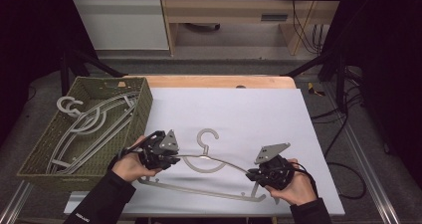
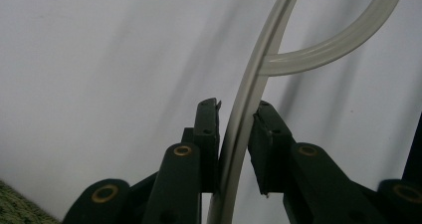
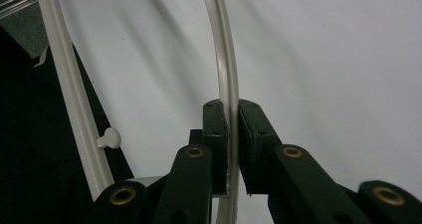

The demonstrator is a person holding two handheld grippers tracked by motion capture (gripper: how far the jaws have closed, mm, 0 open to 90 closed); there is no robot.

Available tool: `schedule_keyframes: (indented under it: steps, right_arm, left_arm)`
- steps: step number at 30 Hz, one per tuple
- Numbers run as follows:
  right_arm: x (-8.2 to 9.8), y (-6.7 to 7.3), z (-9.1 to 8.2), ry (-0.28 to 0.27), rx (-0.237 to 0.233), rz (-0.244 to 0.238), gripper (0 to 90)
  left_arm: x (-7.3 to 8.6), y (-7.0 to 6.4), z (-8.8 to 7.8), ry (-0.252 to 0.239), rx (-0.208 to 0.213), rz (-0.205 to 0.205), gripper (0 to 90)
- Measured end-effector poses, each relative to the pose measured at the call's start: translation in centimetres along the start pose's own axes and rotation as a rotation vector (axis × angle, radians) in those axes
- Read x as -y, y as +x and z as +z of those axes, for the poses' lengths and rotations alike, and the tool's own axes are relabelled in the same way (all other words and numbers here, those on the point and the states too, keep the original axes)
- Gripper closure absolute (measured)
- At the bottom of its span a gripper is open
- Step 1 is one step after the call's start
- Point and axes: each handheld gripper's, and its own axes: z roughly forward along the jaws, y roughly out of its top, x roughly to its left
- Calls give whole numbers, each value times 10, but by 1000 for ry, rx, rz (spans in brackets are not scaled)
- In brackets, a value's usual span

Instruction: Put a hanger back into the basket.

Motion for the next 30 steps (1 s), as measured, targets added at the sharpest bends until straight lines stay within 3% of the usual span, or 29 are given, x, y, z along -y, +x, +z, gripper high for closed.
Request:
schedule_keyframes:
  steps: [6, 9, 13, 14, 21, 25, 30]
  right_arm:
    - [3, -5, 2, -5, -1, -21, 824]
    - [4, -7, 1, -15, 10, -18, 811]
    - [6, -11, 0, -2, 29, -2, 797]
    - [7, -13, 1, -22, 29, -3, 791]
    - [9, -18, -3, -58, 55, 19, 752]
    - [11, -21, -7, -130, 84, 52, 700]
    - [15, -25, -19, -251, 146, 105, 629]
  left_arm:
    - [3, -6, 1, -7, 12, 27, 772]
    - [5, -11, 1, -17, 29, 43, 791]
    - [8, -19, 2, -40, 19, 56, 808]
    - [8, -20, 1, -41, 23, 64, 810]
    - [15, -27, 0, -96, 23, 20, 816]
    - [18, -29, 1, -135, 9, -17, 816]
    - [20, -26, 6, -137, -36, -79, 816]
